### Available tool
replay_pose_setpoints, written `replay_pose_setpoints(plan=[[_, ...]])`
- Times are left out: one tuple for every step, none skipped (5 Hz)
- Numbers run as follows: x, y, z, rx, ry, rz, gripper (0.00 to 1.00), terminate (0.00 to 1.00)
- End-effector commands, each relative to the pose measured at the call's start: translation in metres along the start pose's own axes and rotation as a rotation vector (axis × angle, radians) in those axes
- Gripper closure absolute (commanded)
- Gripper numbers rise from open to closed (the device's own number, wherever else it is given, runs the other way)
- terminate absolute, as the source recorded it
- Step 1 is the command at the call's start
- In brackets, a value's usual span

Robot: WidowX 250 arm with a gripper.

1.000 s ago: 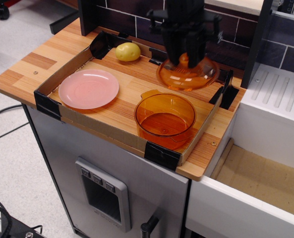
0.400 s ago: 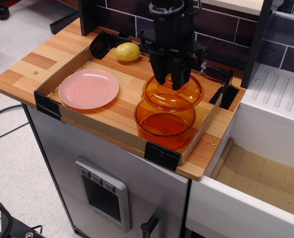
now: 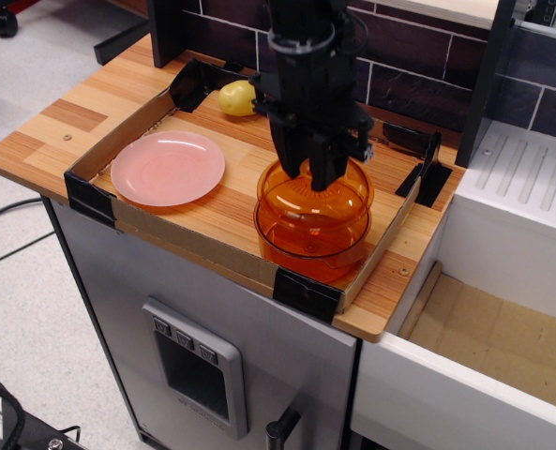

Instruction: Put lid on pot

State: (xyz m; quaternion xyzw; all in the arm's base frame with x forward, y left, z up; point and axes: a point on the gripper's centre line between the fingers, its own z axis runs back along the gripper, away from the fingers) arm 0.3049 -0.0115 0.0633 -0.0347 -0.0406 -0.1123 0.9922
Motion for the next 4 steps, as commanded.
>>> replay_pose_setpoints(plan=[[0.006,0.002,0.01,0.032,-0.033,-0.048,1.0,0.0],[0.001,-0.001,0.005,0.038,-0.022,-0.067,1.0,0.0],[-0.007,-0.002,0.003,0.043,-0.024,-0.091,1.0,0.0],[-0.011,-0.004,0.002,0.04,-0.017,-0.094,1.0,1.0]])
